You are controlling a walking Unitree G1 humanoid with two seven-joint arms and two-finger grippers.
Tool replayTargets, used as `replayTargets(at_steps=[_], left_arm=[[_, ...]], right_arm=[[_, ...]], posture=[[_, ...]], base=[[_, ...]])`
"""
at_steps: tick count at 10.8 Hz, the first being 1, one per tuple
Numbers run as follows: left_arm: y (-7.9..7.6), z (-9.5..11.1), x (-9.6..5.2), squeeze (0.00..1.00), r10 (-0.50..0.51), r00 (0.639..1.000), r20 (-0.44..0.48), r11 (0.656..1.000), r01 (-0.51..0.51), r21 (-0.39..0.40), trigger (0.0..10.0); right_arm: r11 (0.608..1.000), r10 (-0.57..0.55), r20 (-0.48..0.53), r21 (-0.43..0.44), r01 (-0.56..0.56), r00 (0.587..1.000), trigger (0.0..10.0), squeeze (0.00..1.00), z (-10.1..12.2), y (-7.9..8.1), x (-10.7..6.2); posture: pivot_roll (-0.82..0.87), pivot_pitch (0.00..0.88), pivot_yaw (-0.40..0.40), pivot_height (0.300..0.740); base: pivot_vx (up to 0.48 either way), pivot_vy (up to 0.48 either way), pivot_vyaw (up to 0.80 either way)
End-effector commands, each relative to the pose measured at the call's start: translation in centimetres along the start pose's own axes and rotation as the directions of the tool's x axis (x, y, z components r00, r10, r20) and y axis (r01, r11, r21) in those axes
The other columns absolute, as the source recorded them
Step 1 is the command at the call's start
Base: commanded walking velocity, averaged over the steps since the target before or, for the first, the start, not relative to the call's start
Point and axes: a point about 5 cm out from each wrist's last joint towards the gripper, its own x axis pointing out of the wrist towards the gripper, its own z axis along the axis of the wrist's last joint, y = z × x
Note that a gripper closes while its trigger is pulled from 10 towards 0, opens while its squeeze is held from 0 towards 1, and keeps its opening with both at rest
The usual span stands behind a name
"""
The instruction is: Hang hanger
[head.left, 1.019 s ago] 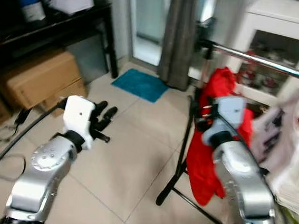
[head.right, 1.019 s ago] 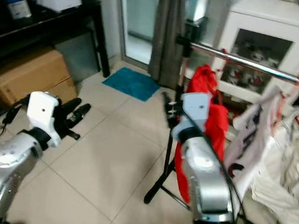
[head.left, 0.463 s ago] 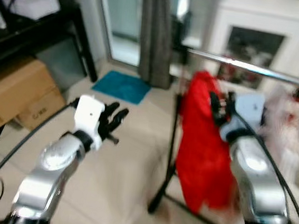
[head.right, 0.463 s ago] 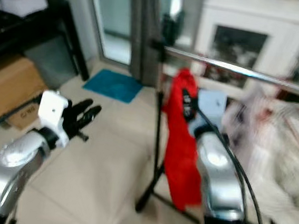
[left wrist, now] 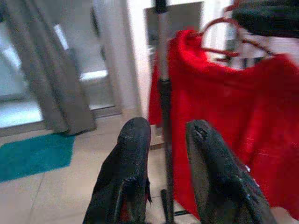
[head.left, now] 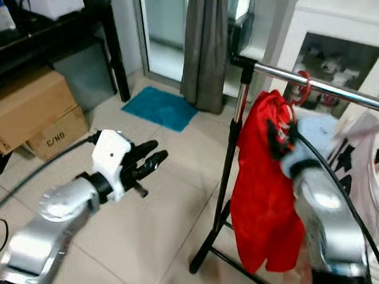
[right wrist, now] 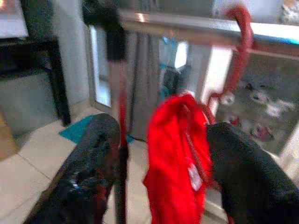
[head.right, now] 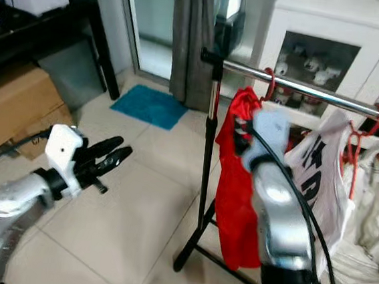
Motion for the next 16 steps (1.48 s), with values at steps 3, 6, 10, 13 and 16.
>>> replayTargets(at_steps=[3,6,10,13,16], left_arm=[[-0.3,0.6,-1.0,0.0,-0.165,0.985,-0.046,0.986,0.165,-0.008,10.0],[-0.7,0.9,-1.7,0.0,-0.285,0.953,-0.104,0.959,0.284,-0.023,10.0],[-0.7,1.0,-1.8,0.0,-0.303,0.946,-0.117,0.953,0.302,-0.024,10.0],[-0.7,1.1,-1.5,0.0,-0.302,0.946,-0.12,0.953,0.303,-0.018,10.0],[-1.1,1.2,-1.3,0.0,-0.333,0.937,-0.103,0.943,0.331,-0.032,10.0]], right_arm=[[0.999,-0.018,-0.125,-0.033,0.014,0.992,10.0,1.0,-0.3,-1.5,2.2],[0.999,0.034,-0.249,0.035,-0.026,0.968,10.0,0.0,-0.8,-3.3,4.8],[0.997,0.012,-0.266,0.075,0.008,0.964,0.0,0.0,-1.0,-4.2,5.7],[0.996,0.021,-0.277,0.087,0.004,0.961,0.0,0.0,-1.3,-4.5,6.1],[0.997,0.02,-0.282,0.08,0.002,0.959,0.0,0.0,-1.5,-4.7,6.3]], posture=[[0.03,0.017,0.079,0.74],[0.04,0.006,0.077,0.74],[0.04,0.003,0.078,0.74],[0.04,0.0,0.08,0.74],[0.04,0.0,0.078,0.74]], base=[[0.0,0.0,0.0],[0.0,0.0,0.0],[0.0,0.0,0.0],[0.0,0.0,0.0],[0.0,0.0,0.0]])
